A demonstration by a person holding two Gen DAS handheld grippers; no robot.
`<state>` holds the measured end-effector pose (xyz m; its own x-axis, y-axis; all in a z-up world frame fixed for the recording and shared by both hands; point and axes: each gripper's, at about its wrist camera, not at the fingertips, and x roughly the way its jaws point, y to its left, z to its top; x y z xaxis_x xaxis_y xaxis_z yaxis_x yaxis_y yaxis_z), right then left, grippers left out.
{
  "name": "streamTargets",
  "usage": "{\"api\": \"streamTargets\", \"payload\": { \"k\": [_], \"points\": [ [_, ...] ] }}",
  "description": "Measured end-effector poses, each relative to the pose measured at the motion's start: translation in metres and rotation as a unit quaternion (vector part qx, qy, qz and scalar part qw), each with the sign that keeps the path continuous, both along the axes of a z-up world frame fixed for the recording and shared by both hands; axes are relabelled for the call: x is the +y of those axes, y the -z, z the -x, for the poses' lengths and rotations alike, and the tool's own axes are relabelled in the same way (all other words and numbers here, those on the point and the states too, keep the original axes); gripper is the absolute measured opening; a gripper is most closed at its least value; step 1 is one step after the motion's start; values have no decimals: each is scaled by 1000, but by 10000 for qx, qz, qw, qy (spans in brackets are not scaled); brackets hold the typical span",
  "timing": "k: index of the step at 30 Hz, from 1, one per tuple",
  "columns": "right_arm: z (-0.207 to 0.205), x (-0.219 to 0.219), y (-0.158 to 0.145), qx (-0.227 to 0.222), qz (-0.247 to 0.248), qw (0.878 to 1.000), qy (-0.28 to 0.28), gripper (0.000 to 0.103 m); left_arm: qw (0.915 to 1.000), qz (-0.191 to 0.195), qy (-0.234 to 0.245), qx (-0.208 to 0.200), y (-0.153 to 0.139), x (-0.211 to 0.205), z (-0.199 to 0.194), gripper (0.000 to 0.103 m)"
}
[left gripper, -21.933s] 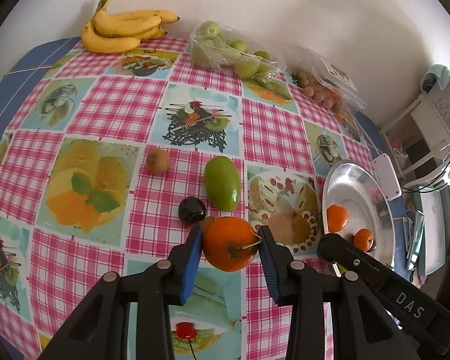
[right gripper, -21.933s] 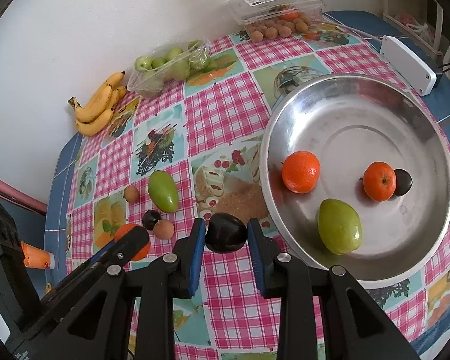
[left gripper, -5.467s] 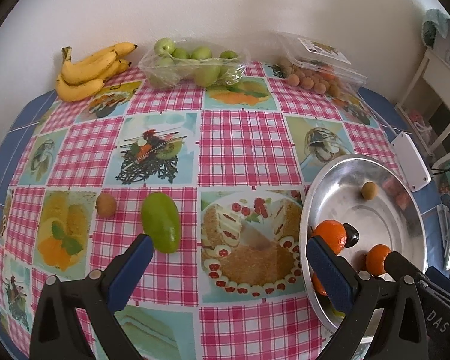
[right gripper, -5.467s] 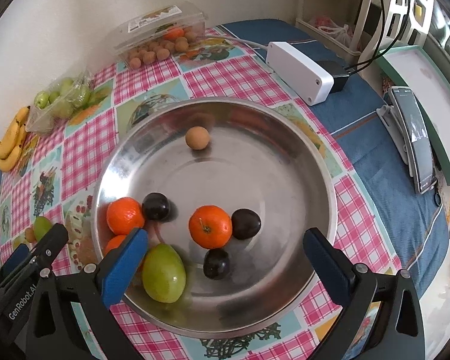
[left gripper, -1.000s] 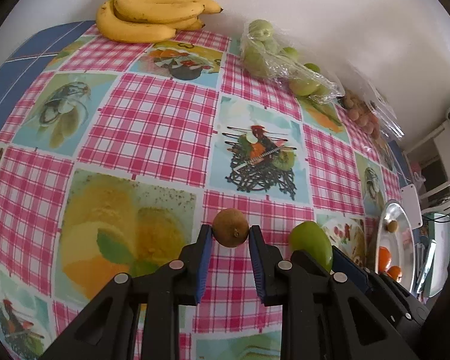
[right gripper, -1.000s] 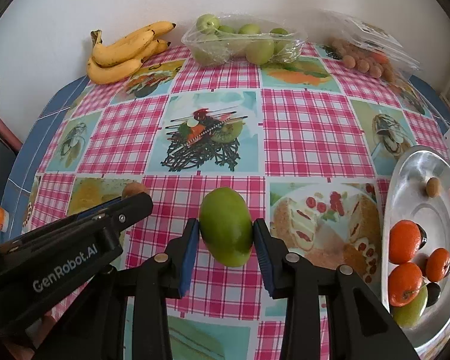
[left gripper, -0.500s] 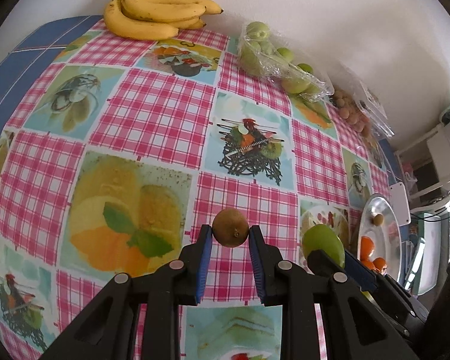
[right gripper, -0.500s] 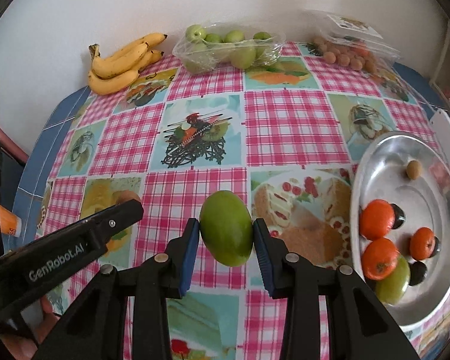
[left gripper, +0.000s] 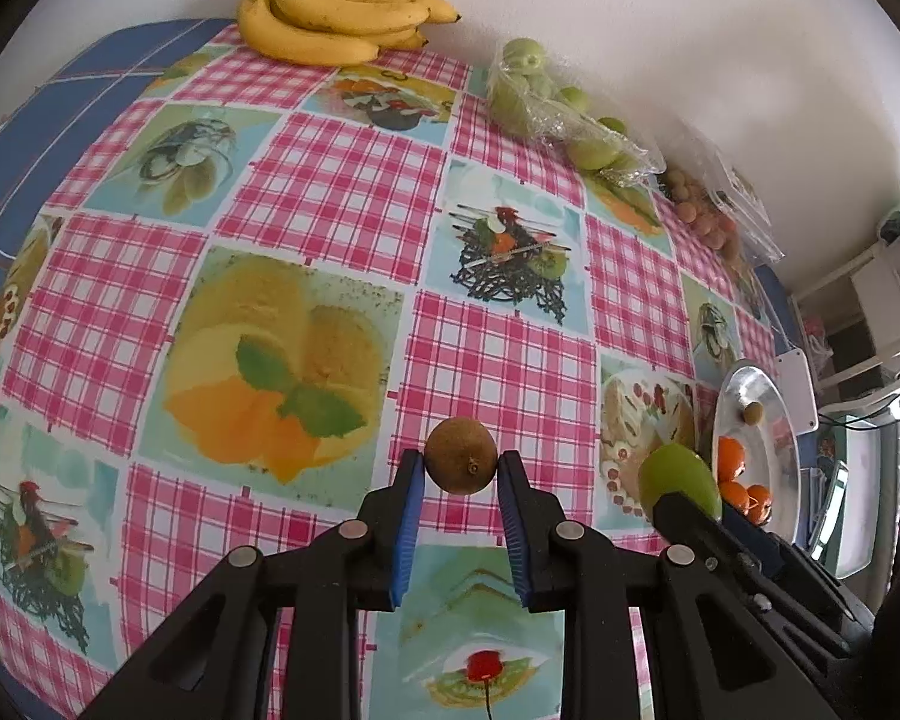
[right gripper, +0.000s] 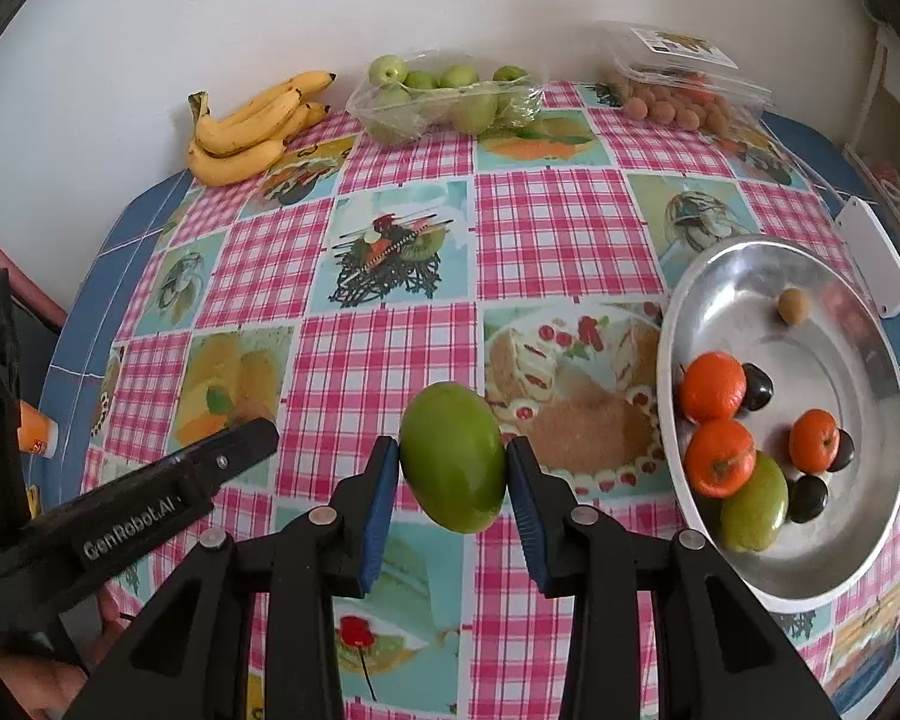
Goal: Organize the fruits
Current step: 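Carry the green mango with the right gripper toward the bowl while the left holds the kiwi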
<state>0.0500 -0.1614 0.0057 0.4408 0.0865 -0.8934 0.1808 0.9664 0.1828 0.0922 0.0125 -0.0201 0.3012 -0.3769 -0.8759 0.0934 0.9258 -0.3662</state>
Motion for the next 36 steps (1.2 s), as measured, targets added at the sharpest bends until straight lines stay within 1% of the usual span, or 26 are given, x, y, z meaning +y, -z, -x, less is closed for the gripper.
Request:
{"api": "streamTargets", "payload": {
  "k": [8,12,15,17,20,23,27,31,36],
  "points": [
    [8,-12,-5,-33,0,10000,5,38,9999,-16,59,-153,-13,-13,6,27],
    [15,-25,-10,-103,4,9999,94,38,9996,-54,170,-212,-17,-27,10,27],
    [19,-35,-8,-73,54,9998,171,36,9994,-99,244,-234,-18,-37,14,27],
    [20,-44,-4,-22,-63,9997,254,36,9992,-147,264,-243,-17,-42,15,27],
    [22,-55,0,15,-187,9991,377,36,9992,-206,267,-213,-15,-46,16,27],
    [23,-65,-2,-50,-289,9985,463,36,9991,-271,280,-174,-10,-48,15,27],
    [21,-74,-2,-91,-407,9974,589,36,9993,-268,257,-71,-4,-46,13,27],
    [19,-77,3,3,-378,9972,649,36,9995,-231,208,-36,-2,-42,11,27],
    [14,-74,14,192,-384,9974,585,36,9997,-177,191,11,-1,-39,10,27]
  ]
}}
